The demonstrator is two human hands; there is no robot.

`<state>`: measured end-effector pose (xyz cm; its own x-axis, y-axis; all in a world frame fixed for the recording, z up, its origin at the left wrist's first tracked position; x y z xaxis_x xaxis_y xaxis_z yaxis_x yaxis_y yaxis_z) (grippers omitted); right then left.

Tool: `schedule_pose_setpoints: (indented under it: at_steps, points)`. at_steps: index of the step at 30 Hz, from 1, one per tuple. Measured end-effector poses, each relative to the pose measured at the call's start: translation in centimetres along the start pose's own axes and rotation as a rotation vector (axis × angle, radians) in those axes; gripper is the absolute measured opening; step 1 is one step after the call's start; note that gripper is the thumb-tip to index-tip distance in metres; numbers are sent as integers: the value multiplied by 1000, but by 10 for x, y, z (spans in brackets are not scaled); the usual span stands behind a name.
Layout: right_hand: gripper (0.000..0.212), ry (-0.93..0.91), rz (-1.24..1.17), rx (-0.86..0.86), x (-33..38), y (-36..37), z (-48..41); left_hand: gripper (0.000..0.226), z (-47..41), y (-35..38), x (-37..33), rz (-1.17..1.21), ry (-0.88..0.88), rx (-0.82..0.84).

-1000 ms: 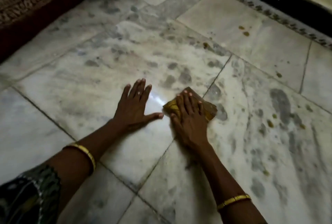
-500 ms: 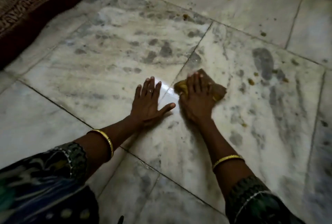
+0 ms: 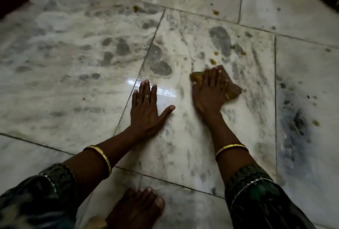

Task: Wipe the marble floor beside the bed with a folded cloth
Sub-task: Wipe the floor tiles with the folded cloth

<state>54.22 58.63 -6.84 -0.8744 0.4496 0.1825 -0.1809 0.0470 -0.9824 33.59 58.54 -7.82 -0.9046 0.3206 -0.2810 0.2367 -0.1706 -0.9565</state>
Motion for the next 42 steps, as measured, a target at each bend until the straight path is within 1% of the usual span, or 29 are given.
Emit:
schedule_pose_setpoints:
  at_steps: [3, 6, 8, 12, 15, 17, 18, 19, 21, 24, 26, 28, 30, 32, 35, 37, 39, 42]
  points:
    - [62, -181, 11, -17, 10, 3, 31, 105, -5, 2, -11, 61, -27, -4]
    - [66, -242, 16, 2, -8, -1, 79, 100, -8, 5, -17, 48, -18, -29]
    - [65, -227, 29, 17, -34, -5, 109, 95, -8, 8, -18, 14, -17, -58]
    - [63, -4, 45, -41, -103, -19, 138, 92, -9, 12, -22, -19, 74, -59]
    - [67, 184, 70, -64, -129, -22, 111, 95, -10, 14, -24, -36, 90, -51]
    - [67, 299, 64, -39, -126, -22, 80, 95, -11, 13, -26, -38, 96, -27]
    - [66, 318, 65, -28, -121, -21, 68, 94, -11, 13, -28, -32, 108, -17]
    - [65, 305, 62, -16, -114, -19, 58, 93, -12, 13, -33, -24, 140, -9]
    - [65, 212, 47, -14, -101, -18, 54, 90, -9, 17, -51, -21, 269, 3]
    - [65, 59, 36, -41, -93, -19, 82, 86, 3, 29, -87, -19, 452, 38]
    - [64, 38, 39, -28, -103, -20, 114, 84, 10, 35, -104, -8, 543, 51]
    - [63, 80, 63, -23, -123, -22, 146, 83, 14, 39, -113, -8, 614, 38]
    - [64, 148, 88, -41, -149, -26, 166, 84, 16, 40, -115, -26, 631, 17]
    - [65, 241, 94, -53, -176, -31, 163, 84, 15, 41, -118, -51, 623, 15]
    - [69, 392, 75, -57, -194, -33, 128, 85, 14, 42, -120, -62, 616, 36]
    - [69, 444, 57, -30, -193, -33, 104, 85, 14, 43, -122, -66, 612, 49]
    - [67, 418, 54, -18, -183, -32, 90, 85, 12, 44, -126, -71, 601, 55]
    - [67, 282, 45, -30, -165, -30, 99, 83, 6, 48, -139, -45, 595, 48]
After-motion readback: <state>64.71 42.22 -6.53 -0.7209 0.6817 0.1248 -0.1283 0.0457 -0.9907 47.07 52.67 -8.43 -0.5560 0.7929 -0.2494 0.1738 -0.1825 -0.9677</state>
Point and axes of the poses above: each hand's wrist, its own z-axis away from the middle knuckle, its own y-axis out of the palm, x = y × z, the point moved 1 cm from there along -z, towards the middle knuckle
